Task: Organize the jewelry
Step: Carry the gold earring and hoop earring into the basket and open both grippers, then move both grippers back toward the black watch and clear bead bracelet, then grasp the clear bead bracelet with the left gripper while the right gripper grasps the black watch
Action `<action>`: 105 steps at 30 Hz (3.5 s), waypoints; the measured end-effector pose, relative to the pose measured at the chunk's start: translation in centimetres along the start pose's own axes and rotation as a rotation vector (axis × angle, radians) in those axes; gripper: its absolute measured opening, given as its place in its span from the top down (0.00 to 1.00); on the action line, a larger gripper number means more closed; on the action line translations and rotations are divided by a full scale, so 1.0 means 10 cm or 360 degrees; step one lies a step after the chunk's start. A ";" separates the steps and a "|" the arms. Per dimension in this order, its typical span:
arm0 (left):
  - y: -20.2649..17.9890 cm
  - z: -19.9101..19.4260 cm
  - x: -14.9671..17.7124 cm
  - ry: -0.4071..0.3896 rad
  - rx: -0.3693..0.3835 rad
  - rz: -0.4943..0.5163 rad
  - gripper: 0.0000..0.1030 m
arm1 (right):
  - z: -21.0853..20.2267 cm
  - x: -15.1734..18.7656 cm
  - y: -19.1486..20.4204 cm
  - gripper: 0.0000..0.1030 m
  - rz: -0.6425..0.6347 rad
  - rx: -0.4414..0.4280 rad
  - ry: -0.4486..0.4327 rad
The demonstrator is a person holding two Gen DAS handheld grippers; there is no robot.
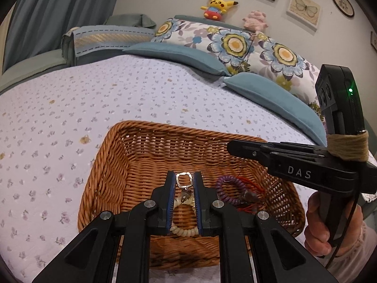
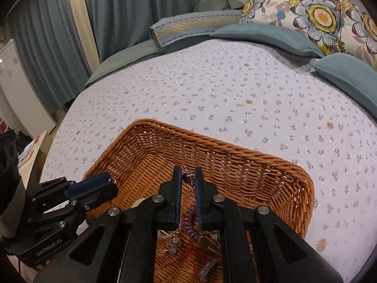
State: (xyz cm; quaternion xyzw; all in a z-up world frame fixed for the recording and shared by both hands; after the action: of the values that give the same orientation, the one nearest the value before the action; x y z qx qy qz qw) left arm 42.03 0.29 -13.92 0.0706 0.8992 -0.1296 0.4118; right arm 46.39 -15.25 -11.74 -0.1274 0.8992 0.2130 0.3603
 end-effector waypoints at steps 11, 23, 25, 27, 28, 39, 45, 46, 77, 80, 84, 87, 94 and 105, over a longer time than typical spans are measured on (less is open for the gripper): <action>0.06 0.02 0.03 0.0025 -0.0023 -0.0057 0.55 | 0.06 0.06 -0.24 0.69 0.0239 -0.0055 0.0034; -0.10 -0.69 -0.09 -0.0108 -0.0003 -0.0056 0.44 | -0.85 0.20 0.00 0.61 0.0171 -0.0060 -0.0108; -0.15 -0.92 -0.06 -0.0129 0.0019 -0.0055 0.44 | -1.11 0.29 0.10 0.61 0.0170 -0.0075 -0.0143; -0.17 -1.11 0.00 -0.0140 0.0033 -0.0060 0.44 | -1.32 0.39 0.19 0.61 0.0168 -0.0090 -0.0168; -0.18 -1.24 0.05 -0.0142 0.0045 -0.0067 0.44 | -1.41 0.44 0.24 0.61 0.0166 -0.0093 -0.0175; -0.26 -2.05 0.79 -0.0094 0.0086 -0.0170 0.44 | -2.23 1.40 0.83 0.49 0.0087 0.0040 -0.0190; -0.31 -2.23 1.20 -0.0045 0.0105 -0.0226 0.44 | -2.40 1.94 1.15 0.48 0.0075 0.0113 -0.0166; -0.31 -2.24 1.28 -0.0038 0.0109 -0.0243 0.44 | -2.40 2.04 1.20 0.46 0.0072 0.0120 -0.0153; -0.45 -1.71 1.98 0.0183 -0.0011 -0.0115 0.44 | -1.65 2.83 0.97 0.61 0.0294 0.0304 0.0061; -0.44 -1.66 1.87 0.0186 0.0015 -0.0139 0.44 | -1.73 2.83 0.79 0.61 0.0319 0.0370 0.0028; -0.45 -1.49 1.72 0.0217 0.0038 -0.0165 0.44 | -1.76 2.86 0.51 0.61 0.0470 0.0274 0.0013; -0.43 -1.25 1.61 0.0275 0.0037 -0.0174 0.44 | -1.76 2.85 0.47 0.61 0.0481 0.0171 0.0017; -0.46 -0.81 1.48 0.0358 0.0021 -0.0129 0.49 | -1.69 2.82 0.58 0.61 0.0345 0.0142 0.0053; -0.71 -0.50 1.52 0.0423 -0.0048 0.0032 0.68 | -1.83 2.92 0.60 0.61 0.0327 0.0253 -0.0010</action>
State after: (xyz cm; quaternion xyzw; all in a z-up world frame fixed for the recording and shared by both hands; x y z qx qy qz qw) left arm 26.84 -4.70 -21.05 0.0899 0.9469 -0.1016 0.2913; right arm 12.58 -20.91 -18.68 -0.0051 0.9204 0.1774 0.3484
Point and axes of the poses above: each gripper's, at about its wrist camera, not at the fingertips, and z roughly the way its jaws point, y to its left, x to its underside, the point moved 2 cm from there along z, roughly the way its jaws point, and after that the axes turned 8 degrees about -x, right-handed, at the moved point
